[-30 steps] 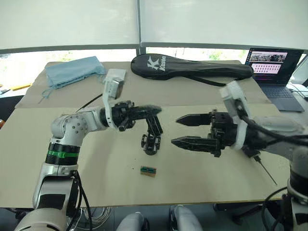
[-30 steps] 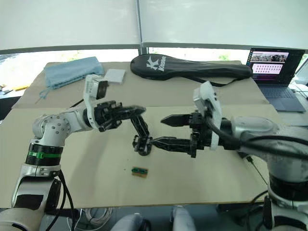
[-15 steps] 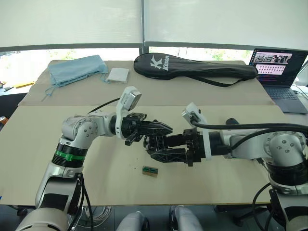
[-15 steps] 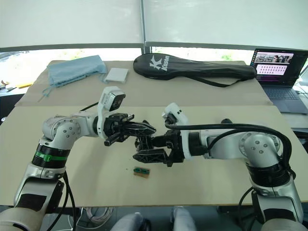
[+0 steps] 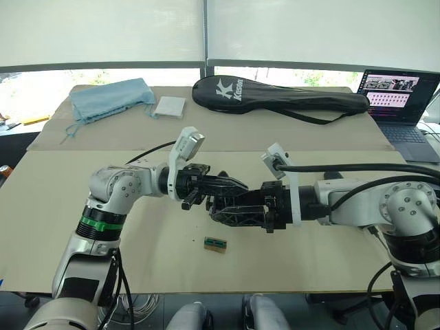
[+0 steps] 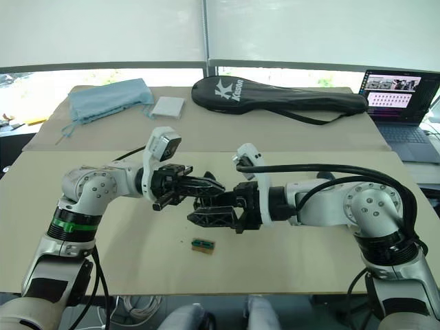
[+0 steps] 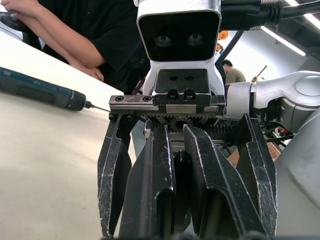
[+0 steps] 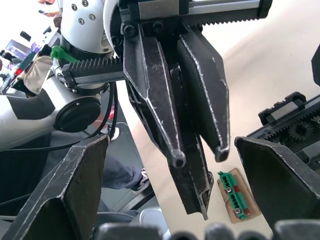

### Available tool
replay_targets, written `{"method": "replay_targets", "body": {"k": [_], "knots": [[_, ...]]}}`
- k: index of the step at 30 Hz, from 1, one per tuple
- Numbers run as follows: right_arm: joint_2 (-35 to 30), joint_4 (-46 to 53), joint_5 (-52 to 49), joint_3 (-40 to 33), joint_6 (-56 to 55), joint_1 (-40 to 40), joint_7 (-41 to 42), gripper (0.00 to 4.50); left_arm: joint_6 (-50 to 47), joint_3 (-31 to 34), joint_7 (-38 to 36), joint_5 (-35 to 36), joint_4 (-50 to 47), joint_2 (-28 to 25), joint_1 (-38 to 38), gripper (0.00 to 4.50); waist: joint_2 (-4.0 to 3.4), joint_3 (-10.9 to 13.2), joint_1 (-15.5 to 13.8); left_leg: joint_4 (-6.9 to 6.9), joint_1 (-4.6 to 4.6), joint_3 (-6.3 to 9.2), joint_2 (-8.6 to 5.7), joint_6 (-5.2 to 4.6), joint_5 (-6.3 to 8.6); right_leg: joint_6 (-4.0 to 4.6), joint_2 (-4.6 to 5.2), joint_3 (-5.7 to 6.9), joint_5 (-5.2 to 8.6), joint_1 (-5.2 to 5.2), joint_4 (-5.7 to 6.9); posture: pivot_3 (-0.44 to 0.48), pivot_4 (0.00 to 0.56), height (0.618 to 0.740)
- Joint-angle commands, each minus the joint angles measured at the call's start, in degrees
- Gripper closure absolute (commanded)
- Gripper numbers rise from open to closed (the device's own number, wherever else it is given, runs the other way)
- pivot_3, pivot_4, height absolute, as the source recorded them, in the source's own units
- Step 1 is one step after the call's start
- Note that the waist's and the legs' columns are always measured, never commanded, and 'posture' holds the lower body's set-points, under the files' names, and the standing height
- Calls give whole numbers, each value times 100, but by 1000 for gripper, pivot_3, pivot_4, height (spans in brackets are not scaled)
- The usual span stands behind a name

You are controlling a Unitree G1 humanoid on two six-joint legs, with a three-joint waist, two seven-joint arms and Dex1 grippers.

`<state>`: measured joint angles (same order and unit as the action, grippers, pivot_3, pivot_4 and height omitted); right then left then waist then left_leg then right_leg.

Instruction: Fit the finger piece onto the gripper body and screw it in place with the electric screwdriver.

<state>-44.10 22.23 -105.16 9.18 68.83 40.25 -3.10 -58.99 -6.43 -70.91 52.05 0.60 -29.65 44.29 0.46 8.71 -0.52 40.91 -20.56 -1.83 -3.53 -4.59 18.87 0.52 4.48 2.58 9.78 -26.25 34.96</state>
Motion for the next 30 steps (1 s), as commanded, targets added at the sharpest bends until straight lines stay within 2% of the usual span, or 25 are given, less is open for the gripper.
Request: {"method": "replay_targets", "body": {"k": [1, 6, 9, 16, 18, 21, 23, 26, 30], "knots": [[-76, 89, -186, -8, -148, 110, 16, 49, 73, 125, -25, 21, -176, 18, -4, 4500, 0, 0, -4, 0, -1, 0, 0, -1, 0, 0, 0, 0, 0, 0, -1, 0, 150, 740], [-90, 76, -188, 27, -181, 117, 41, 49, 141, 110, 13, -61, -193, 48, -32, 4500, 0, 0, -7, 3, -4, 0, 1, -3, 2, -1, 0, 2, 0, 0, -1, 0, 150, 740], [-69, 48, -174, 48, -187, 133, 51, 876, 124, 135, 37, -34, -182, 71, -28, 4500, 0, 0, -8, 4, -5, 0, 1, -4, 2, -1, 0, 3, -1, 0, -2, 0, 150, 740], [-38, 56, -116, 86, -167, 122, 112, 3359, 101, 118, 9, -32, -277, 19, -93, 4500, 0, 0, -11, 5, -8, 0, 2, -5, 3, -3, 0, 4, -1, -1, -3, 0, 150, 740], [-38, 67, -59, 81, -150, 112, 166, 3952, 161, 88, -35, -87, -322, -10, -115, 4500, 0, 0, -10, 5, -9, 0, 1, -5, 3, -3, 0, 4, -2, -2, -3, 0, 150, 740], [-39, 94, 88, 46, -153, 84, 290, 4006, 307, -3, -134, -232, -449, -98, -165, 4500, 2, 1, -10, 7, -11, 0, 2, -5, 3, -3, -1, 6, -2, -3, -4, 0, 150, 740], [-45, 99, 186, -19, -202, 32, 334, 4006, 239, 204, 246, -163, -413, 55, -116, 4500, 2, 1, -14, 6, -11, 0, 2, -5, 3, -3, -1, 6, -2, -3, -4, 0, 150, 740], [-62, 72, 339, -177, -293, -59, 382, 4040, 134, 463, 547, -5, -479, 129, -4, 3191, 4, 2, -22, 11, -13, 1, 2, -7, 4, -6, 0, 6, -4, -2, -5, 0, 150, 740], [-119, 137, 485, -374, -331, -181, 613, 4057, 158, 567, 423, 60, -638, -74, -41, 1209, 4, 2, -15, 11, -17, 1, 2, -9, 5, -8, -1, 7, -5, -5, -6, 0, 150, 740]]}}
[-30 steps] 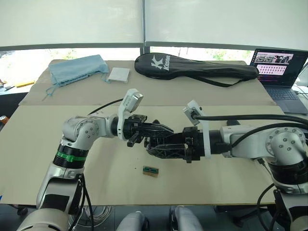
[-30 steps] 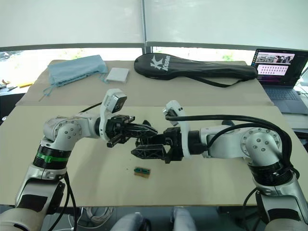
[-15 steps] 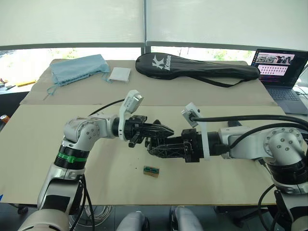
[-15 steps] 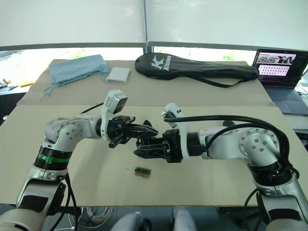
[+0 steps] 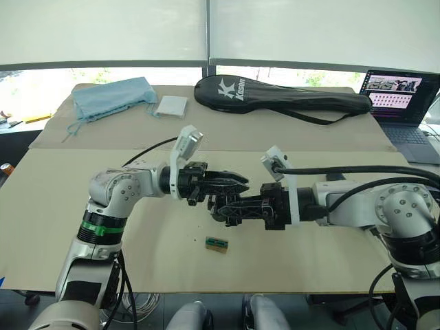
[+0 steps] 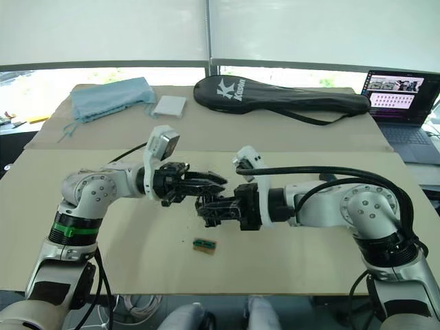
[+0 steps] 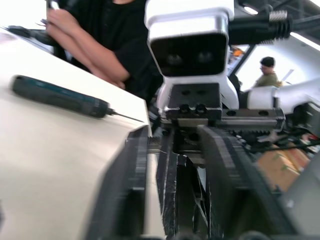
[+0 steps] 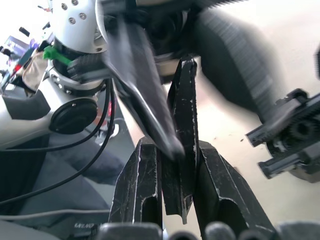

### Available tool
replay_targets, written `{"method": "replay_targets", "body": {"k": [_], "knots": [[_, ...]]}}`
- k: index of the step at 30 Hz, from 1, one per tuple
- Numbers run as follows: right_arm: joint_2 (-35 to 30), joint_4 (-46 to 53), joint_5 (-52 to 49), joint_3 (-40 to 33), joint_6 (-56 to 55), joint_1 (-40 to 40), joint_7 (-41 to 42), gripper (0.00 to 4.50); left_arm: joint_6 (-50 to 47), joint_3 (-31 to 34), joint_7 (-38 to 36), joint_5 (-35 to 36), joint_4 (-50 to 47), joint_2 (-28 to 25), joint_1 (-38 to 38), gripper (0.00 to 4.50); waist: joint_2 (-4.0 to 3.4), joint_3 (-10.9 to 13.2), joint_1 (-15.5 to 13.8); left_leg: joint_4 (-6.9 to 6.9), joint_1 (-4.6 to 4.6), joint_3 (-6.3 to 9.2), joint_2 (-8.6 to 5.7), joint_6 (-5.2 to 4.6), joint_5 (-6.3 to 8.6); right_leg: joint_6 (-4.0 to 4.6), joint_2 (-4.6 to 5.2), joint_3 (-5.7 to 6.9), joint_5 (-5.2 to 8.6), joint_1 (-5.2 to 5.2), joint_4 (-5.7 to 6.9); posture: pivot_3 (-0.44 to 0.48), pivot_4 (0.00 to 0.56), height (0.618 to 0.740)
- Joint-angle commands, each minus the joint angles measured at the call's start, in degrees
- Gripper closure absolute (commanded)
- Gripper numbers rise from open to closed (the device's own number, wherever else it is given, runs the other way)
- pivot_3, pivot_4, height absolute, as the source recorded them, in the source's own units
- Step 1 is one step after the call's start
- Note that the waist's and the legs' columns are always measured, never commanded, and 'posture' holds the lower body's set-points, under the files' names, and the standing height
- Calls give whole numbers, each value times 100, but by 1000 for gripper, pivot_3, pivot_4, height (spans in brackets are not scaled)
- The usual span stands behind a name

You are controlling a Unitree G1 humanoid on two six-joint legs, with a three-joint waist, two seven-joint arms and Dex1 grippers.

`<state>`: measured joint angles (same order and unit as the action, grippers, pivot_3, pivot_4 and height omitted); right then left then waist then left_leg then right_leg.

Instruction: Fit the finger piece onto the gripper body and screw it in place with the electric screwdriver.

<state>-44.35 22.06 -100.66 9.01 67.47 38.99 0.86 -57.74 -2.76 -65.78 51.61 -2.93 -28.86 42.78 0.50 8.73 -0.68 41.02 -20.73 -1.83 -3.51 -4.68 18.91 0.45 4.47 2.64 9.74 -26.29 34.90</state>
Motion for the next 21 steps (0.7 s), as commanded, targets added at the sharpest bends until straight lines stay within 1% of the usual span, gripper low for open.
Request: {"method": "replay_targets", "body": {"k": [1, 2, 3, 6, 8, 11, 13, 14, 16, 19, 21], "knots": [[-108, 191, 83, -428, -208, -105, 298, 4057, 99, 197, -195, 53, -291, -266, 72, 717, 0, 0, 2, 0, 0, 0, 0, 0, 0, 0, 0, 0, 0, 0, 0, 0, 150, 740], [-112, 229, 157, -483, -228, -145, 381, 4057, 158, 187, -299, -3, -276, -382, 33, 297, 0, 0, 2, 0, 0, 0, 0, 0, 0, 0, -1, 1, 0, 0, 0, 0, 150, 740], [-105, 278, 278, -547, -276, -188, 478, 4058, 211, 173, -428, -76, -223, -544, -14, 0, 0, 0, 6, 0, 1, 0, 0, 0, 0, 0, -1, 1, 0, 0, 1, 0, 150, 740], [-75, 492, 936, -768, -513, -362, 939, 4058, 892, 151, -1049, -492, 39, -1033, -210, 0, 0, 0, 17, -2, 5, -2, 0, 1, 0, 1, -4, 0, 0, 0, 2, 0, 150, 740], [-205, 666, 1541, -809, -621, -552, 1385, 4058, 1540, 173, -1343, -866, 333, -1237, -309, 0, -1, 0, 7, -2, 5, -2, 0, 1, 0, 0, -5, 1, 0, 0, 2, 0, 150, 740], [-132, 906, 2428, -1050, -1319, -1026, 2223, 4058, 2768, 112, -1824, -1648, 929, -1624, -490, 0, 1, 1, -14, 0, 3, -1, -1, 0, 0, 0, -4, 5, 0, 1, -2, 0, 150, 740], [-19, 878, 2674, -1227, -1611, -1252, 2529, 4058, 3683, 21, -2167, -2224, 1458, -1946, -681, 0, 1, 1, -5, -2, 2, -2, -2, -1, 1, 0, -5, 5, 0, 1, -5, 0, 150, 740], [5, 853, 2837, -1243, -1705, -1332, 2670, 4058, 4086, -19, -2244, -2455, 1692, -2004, -769, 0, 1, 1, -1, -2, 1, -3, -4, -2, 1, -1, -5, 4, 0, -1, -3, 0, 150, 740], [32, 822, 3204, -1195, -1861, -1460, 2907, 4058, 4752, -12, -2226, -2755, 2041, -1914, -886, 0, 1, 1, -2, -2, 4, -5, -5, -3, 2, -3, -3, 2, -1, 0, -5, 0, 150, 740], [407, 523, 4192, -1228, -2953, -1861, 3556, 4058, 5723, -33, -2042, -3080, 2466, -1472, -1230, 0, 2, 0, -39, -1, 7, -3, -2, -7, 5, -3, 1, 4, -1, 3, -7, 0, 150, 740], [424, 290, 4800, -1139, -3450, -2100, 4023, 4058, 6105, -29, -1911, -3149, 2710, -1060, -1253, 0, 2, 0, -70, 1, 0, -3, -4, -11, 7, -7, 2, 4, -4, 2, -6, 0, 150, 740]]}}
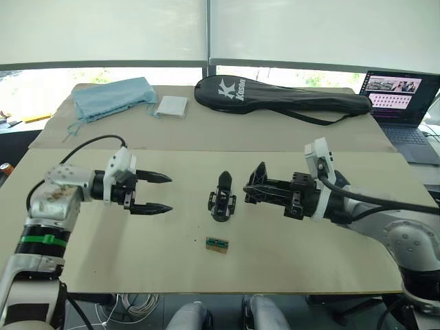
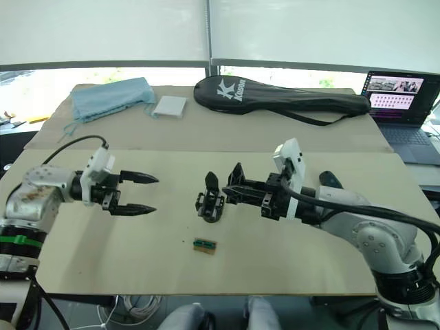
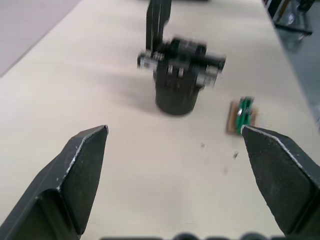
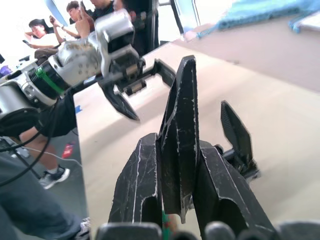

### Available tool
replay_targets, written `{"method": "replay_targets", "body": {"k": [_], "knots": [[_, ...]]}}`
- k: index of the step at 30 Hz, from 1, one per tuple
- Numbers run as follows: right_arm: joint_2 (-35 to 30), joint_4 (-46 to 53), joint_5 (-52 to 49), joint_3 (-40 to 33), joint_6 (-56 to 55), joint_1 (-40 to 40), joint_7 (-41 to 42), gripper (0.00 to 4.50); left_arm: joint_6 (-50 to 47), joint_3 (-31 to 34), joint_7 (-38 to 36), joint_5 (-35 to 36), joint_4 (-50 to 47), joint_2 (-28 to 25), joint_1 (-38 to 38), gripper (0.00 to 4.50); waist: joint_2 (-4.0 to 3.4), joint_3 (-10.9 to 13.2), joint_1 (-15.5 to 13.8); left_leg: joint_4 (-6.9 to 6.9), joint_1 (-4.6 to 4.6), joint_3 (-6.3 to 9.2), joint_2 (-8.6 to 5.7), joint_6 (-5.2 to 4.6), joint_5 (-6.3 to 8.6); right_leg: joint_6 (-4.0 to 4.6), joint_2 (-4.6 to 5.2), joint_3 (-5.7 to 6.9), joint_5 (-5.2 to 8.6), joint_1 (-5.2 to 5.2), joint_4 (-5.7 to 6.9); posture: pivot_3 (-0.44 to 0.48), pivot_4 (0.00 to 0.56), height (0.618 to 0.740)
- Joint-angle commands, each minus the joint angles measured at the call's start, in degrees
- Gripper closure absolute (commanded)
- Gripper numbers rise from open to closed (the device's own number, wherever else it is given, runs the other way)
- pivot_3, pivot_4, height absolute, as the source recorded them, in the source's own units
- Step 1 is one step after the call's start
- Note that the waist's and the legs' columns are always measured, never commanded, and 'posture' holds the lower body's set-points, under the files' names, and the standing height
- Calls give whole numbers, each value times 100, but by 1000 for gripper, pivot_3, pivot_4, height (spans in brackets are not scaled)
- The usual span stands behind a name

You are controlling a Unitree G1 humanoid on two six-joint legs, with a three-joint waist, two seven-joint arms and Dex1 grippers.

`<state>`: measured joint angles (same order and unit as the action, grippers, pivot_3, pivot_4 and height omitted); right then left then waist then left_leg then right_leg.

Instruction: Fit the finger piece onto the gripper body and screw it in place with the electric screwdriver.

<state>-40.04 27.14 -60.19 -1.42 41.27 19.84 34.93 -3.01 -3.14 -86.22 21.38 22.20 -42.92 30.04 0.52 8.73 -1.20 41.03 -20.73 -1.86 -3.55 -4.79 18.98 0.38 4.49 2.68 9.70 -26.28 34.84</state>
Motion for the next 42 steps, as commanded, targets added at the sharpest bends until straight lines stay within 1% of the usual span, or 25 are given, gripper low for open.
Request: {"method": "replay_targets", "body": {"k": [1, 3, 5, 7, 10, 13, 21, 27, 33, 36, 39, 42], "knots": [[2, -283, 1010, -35, -1056, -266, 821, 4058, 736, -8, 167, -168, 304, 493, 36, 0, 0, 0, -32, 7, -5, 0, -1, -3, 2, -5, 0, 1, -3, -2, 3, 0, 150, 740], [31, -378, 1623, 174, -1648, -397, 1248, 4058, 985, -48, 288, -293, 632, 835, 146, 0, 0, 0, -29, 35, -24, 2, 0, -14, 8, -14, -2, 9, -8, -8, 5, 0, 150, 740], [113, -423, 2005, 324, -2099, -492, 1604, 4058, 1165, -77, 395, -411, 928, 1090, 261, 0, 1, 0, -17, 55, -36, 2, -2, -20, 12, -21, -6, 9, -13, -11, 7, 0, 150, 740], [292, -364, 2105, 430, -2284, -563, 1768, 4058, 1377, -184, 447, -563, 1293, 1417, 432, 0, 1, 0, 3, 63, -37, 1, -4, -22, 13, -23, -7, 10, -14, -10, 6, 0, 150, 740], [423, -290, 2210, 533, -2348, -628, 1926, 4058, 1671, -373, 438, -831, 1799, 1730, 720, 0, 1, 1, 38, 67, -36, 1, -8, -23, 13, -27, -6, 9, -17, -8, 7, 0, 150, 740], [527, -256, 2151, 507, -2245, -616, 1942, 4058, 1858, -425, 407, -919, 2226, 2025, 984, 0, 2, 1, 43, 68, -35, 2, -8, -23, 14, -28, -5, 9, -17, -8, 8, 0, 150, 740], [608, -180, 2202, 431, -2157, -596, 1838, 4059, 2121, -542, 128, -1150, 2875, 2376, 1325, 0, 2, 1, 46, 68, -35, 2, -7, -24, 14, -28, -4, 5, -18, -9, 8, 0, 150, 740], [632, -68, 2244, 442, -2143, -704, 1734, 4059, 2305, -504, 244, -1295, 3348, 2627, 1556, 0, 3, 1, 30, 70, -36, 2, -9, -30, 18, -31, 0, 5, -19, -8, 7, 0, 150, 740], [619, -4, 2291, 438, -2143, -777, 1676, 4059, 2466, -500, 306, -1393, 3573, 2764, 1676, 0, 3, 1, 23, 72, -35, 2, -9, -31, 19, -32, 1, 4, -20, -8, 8, 0, 150, 740], [615, 21, 2347, 453, -2186, -795, 1681, 4059, 2553, -525, 284, -1456, 3631, 2795, 1678, 766, 3, 0, 13, 73, -36, 2, -10, -33, 19, -33, 2, 3, -20, -8, 8, 0, 150, 740], [744, -15, 2399, 541, -2222, -591, 1653, 4059, 2628, -542, 255, -1518, 3657, 2808, 1668, 2140, 3, 0, 17, 74, -35, 2, -11, -34, 20, -34, 1, 2, -21, -8, 9, 0, 150, 740], [956, -170, 2527, 724, -2261, -290, 1704, 4059, 2631, -521, 248, -1518, 3647, 2824, 1665, 2129, 3, 0, 28, 75, -35, 2, -10, -34, 20, -34, 1, 1, -21, -8, 10, 0, 150, 740]]}}
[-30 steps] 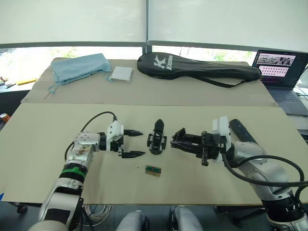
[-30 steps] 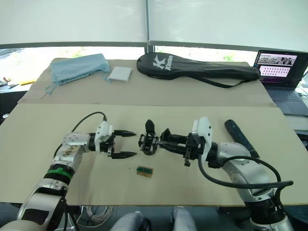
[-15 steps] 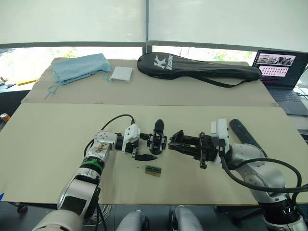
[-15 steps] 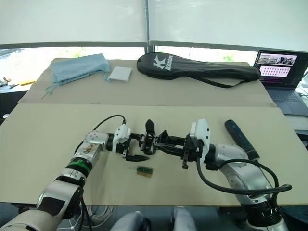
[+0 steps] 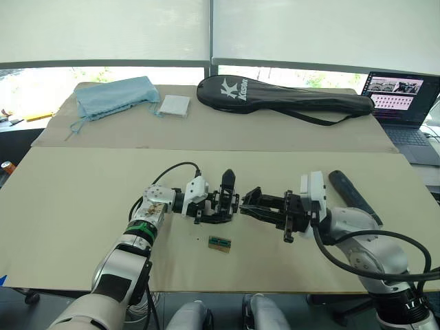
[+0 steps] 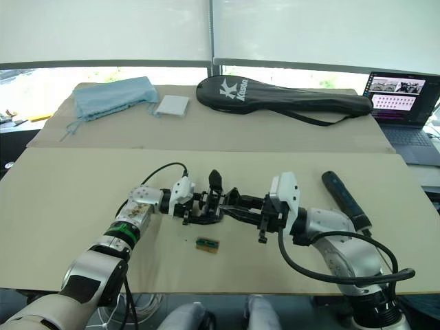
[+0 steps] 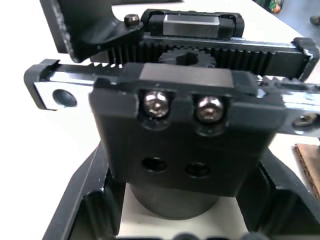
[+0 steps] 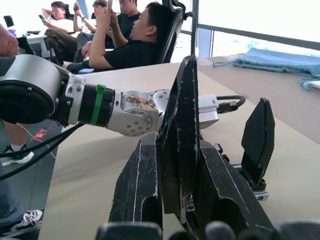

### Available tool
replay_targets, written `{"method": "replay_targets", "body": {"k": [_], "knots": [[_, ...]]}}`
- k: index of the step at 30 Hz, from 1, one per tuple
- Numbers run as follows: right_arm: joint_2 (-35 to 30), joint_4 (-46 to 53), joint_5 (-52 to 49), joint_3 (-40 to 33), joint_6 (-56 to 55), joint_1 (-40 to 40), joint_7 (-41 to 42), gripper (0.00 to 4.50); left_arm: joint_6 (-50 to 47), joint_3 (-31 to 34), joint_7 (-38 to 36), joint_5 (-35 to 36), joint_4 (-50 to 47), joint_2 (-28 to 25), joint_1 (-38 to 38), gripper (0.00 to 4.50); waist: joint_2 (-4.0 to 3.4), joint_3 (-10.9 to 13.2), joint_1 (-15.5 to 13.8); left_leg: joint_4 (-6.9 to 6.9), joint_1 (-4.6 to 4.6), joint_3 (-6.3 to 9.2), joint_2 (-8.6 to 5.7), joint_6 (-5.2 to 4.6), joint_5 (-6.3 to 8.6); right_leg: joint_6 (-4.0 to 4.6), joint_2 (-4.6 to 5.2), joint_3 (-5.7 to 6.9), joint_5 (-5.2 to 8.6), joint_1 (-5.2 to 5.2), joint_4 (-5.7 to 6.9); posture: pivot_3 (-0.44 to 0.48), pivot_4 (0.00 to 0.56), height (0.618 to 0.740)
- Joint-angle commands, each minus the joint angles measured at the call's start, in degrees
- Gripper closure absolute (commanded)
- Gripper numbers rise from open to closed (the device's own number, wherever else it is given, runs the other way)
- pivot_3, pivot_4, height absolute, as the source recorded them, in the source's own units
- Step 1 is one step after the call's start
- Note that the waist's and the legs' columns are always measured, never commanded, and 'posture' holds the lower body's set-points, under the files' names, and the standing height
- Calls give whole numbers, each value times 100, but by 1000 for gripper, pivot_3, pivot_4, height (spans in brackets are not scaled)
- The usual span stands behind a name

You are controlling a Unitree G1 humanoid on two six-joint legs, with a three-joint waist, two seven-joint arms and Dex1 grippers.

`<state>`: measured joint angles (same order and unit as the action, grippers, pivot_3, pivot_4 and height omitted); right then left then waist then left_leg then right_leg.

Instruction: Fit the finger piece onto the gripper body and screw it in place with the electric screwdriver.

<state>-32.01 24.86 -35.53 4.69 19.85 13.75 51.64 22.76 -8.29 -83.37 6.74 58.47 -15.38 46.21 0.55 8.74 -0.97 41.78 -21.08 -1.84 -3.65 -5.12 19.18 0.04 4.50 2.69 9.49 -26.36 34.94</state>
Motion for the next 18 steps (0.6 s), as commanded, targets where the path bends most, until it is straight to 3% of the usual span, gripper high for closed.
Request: {"method": "replay_targets", "body": {"k": [1, 11, 18], "knots": [[212, -24, 132, 176, -137, 402, 54, 4059, 57, -3, -39, -59, 25, 73, 52, 2129, 0, 0, -1, 1, 0, 0, -1, 0, 0, 0, 0, 0, 0, 0, 1, 0, 150, 740], [534, -1193, 1114, 831, -644, 1050, 530, 4060, 69, -27, 10, -136, 11, 40, 0, 2129, -1, 0, 11, 6, 0, 1, -12, -3, 1, -8, -4, 7, -5, 1, 5, 0, 150, 740], [835, -1752, 1359, 816, -810, 1306, 528, 4060, -34, -51, -60, -160, -12, 17, -11, 2129, -1, -1, 24, 8, 0, 1, -13, -2, 1, -9, -4, 16, -5, 1, 7, 0, 150, 740]]}}
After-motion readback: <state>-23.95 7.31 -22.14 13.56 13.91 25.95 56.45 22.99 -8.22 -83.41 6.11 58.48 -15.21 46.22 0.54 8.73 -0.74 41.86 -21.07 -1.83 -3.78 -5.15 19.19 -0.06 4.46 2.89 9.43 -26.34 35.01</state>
